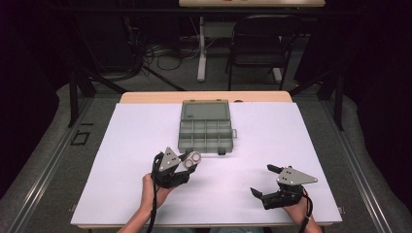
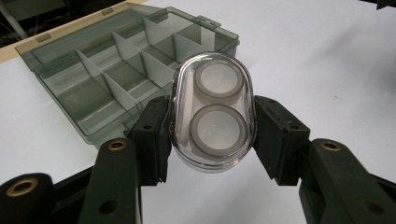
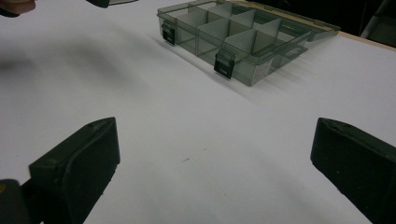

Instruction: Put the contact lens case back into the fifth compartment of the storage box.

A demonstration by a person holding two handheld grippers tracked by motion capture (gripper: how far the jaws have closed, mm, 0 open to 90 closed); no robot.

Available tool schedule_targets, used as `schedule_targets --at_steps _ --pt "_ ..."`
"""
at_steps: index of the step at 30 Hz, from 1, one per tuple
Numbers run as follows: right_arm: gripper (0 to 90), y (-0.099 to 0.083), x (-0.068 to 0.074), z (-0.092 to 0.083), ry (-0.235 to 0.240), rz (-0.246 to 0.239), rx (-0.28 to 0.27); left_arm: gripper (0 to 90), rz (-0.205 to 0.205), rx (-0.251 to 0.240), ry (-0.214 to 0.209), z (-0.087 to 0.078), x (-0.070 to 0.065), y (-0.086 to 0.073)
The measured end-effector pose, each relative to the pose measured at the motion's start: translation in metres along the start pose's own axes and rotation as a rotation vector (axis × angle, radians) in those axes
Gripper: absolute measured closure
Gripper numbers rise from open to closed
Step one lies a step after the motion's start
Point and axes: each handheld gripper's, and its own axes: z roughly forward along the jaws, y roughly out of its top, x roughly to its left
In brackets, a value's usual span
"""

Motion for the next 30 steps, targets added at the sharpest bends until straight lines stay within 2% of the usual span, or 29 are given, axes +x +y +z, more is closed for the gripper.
schedule_targets --at_steps 30 --pt "1.1 -0.001 -0.001 -0.002 -0.008 0.01 0.002 48.9 -0.012 -0.039 0.075 0.004 0.025 0.023"
